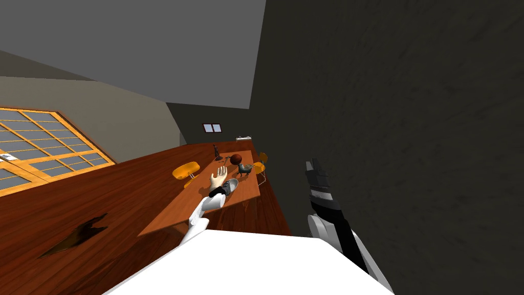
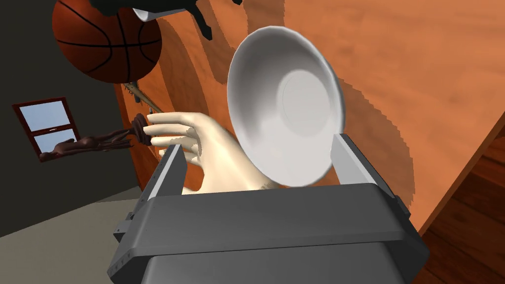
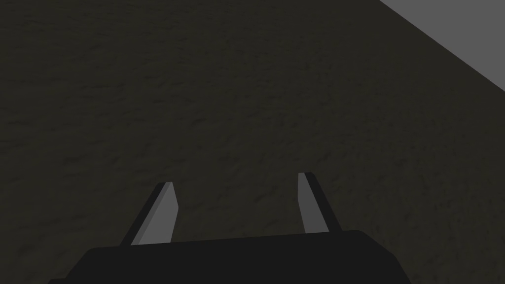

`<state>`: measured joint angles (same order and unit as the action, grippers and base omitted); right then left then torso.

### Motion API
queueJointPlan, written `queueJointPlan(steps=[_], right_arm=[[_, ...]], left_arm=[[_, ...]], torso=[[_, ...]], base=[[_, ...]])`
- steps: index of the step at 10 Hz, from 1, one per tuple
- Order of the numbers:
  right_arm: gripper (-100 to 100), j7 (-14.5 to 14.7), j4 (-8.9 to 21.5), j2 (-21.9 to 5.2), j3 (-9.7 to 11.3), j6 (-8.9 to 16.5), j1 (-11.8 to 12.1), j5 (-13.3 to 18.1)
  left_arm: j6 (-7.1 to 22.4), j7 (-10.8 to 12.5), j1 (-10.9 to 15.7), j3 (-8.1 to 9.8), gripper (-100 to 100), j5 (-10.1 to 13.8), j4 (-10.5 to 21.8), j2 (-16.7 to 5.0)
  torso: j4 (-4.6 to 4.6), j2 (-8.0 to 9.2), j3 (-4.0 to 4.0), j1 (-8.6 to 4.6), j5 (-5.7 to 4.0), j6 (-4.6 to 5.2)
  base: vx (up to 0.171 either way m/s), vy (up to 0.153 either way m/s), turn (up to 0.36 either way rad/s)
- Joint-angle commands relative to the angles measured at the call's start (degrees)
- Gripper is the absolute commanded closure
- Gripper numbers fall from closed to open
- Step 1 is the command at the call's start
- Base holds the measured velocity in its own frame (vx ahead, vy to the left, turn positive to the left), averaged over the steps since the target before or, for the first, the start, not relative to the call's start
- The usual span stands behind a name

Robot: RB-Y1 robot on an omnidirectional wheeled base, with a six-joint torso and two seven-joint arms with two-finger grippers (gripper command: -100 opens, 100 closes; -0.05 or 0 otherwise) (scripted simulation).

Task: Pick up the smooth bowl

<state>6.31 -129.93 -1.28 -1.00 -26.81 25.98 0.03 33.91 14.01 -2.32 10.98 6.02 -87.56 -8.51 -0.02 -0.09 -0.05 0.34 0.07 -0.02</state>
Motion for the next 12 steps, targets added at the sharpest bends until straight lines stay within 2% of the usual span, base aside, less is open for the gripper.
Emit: queueJointPlan(steps=[1,2,8,9,12], right_arm=[[0,0.00,0.00,0.00,0.00,0.00,0.00,0.00],[0,0.00,0.00,0.00,0.00,0.00,0.00,0.00],[0,0.00,0.00,0.00,0.00,0.00,0.00,0.00],[0,0.00,0.00,0.00,0.00,0.00,0.01,0.00],[0,0.00,0.00,0.01,0.00,0.00,0.00,0.00]], left_arm=[[2.55,0.85,1.64,0.27,-100,-0.88,2.86,0.63],[2.55,0.85,1.64,0.27,-100,-0.88,2.99,0.63],[9.70,3.08,5.59,1.04,-100,-2.84,11.05,2.22],[9.70,3.08,5.59,1.04,-100,-2.84,11.05,2.22],[11.76,3.63,5.84,1.20,-100,-3.21,13.76,2.76]], torso=[[0.00,0.00,0.00,0.00,0.00,0.00],[0.00,0.01,0.01,0.00,0.00,0.00],[-0.02,-0.10,-0.06,-0.07,-0.01,-0.01],[-0.03,-0.11,-0.06,-0.12,-0.02,-0.01],[-0.02,-0.08,-0.04,-0.21,-0.05,-0.01]], base=[[0.014,0.087,-0.044],[0.011,0.057,-0.016],[0.035,0.066,-0.034],[0.040,0.037,-0.012],[0.038,0.036,-0.020]])
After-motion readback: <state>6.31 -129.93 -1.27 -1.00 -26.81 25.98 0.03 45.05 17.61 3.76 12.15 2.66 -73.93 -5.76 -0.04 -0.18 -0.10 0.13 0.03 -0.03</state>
